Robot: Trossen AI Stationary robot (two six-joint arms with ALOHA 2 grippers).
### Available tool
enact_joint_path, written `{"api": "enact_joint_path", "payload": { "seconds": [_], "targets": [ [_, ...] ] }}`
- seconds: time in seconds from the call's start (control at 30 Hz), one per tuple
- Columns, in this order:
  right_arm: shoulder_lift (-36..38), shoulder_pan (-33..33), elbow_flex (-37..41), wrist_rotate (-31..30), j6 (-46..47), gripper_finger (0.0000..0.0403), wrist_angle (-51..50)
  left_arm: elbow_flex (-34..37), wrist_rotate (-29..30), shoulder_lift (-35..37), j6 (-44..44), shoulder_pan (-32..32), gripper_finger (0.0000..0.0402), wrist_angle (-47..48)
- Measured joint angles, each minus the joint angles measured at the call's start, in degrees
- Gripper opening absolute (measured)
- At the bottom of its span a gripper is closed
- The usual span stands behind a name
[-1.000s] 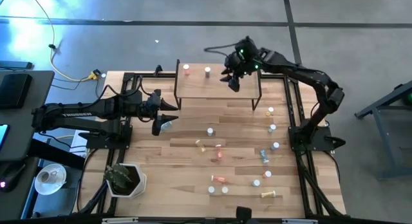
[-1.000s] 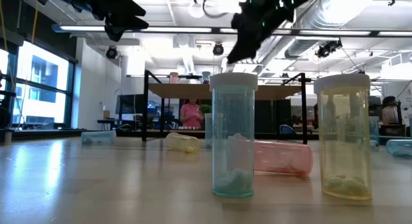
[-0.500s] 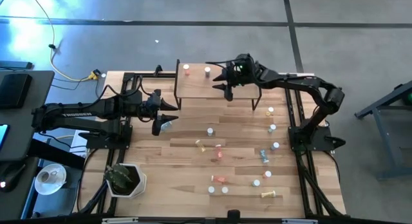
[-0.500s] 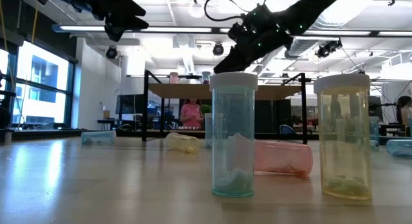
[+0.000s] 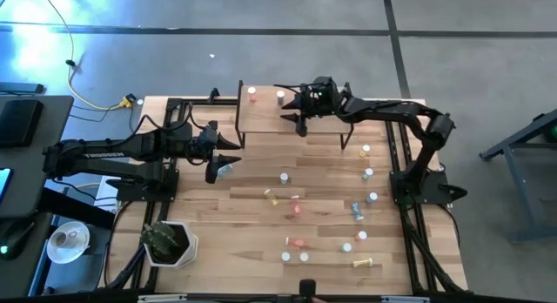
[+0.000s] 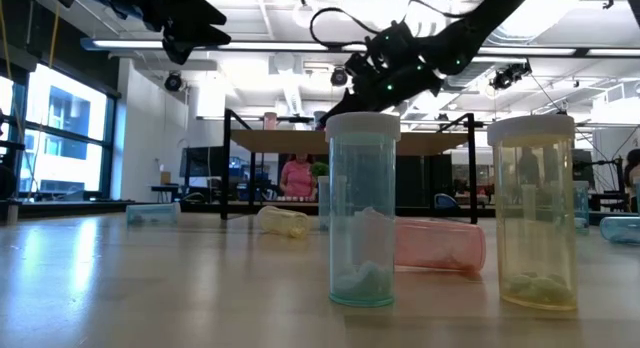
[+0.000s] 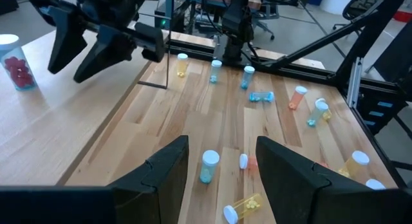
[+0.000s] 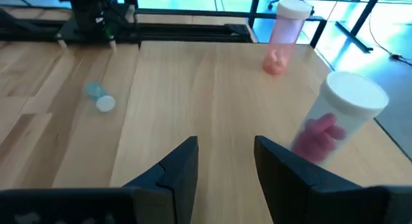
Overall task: Pick and place medicine bottles onto shelf by color
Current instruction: Put the blue pill bottle on the shelf
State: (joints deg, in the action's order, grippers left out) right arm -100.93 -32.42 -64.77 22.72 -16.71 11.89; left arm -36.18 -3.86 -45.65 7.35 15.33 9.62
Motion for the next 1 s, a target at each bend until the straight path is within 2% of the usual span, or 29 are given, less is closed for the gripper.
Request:
{"api": "enact_joint_path", "payload": {
  "seconds": [0.3, 1.0],
  "targets": [
    [-1.49, 0.13, 0.00, -3.15, -0.13, 0.0142, 2.90, 0.00, 0.00, 0.00, 0.00, 0.00, 0.0172, -0.01],
    [-1.50, 0.06, -0.04, -5.68, -0.07, 0.0142, 5.96, 0.00, 0.00, 0.00, 0.00, 0.00, 0.0172, -0.01]
  ]
}}
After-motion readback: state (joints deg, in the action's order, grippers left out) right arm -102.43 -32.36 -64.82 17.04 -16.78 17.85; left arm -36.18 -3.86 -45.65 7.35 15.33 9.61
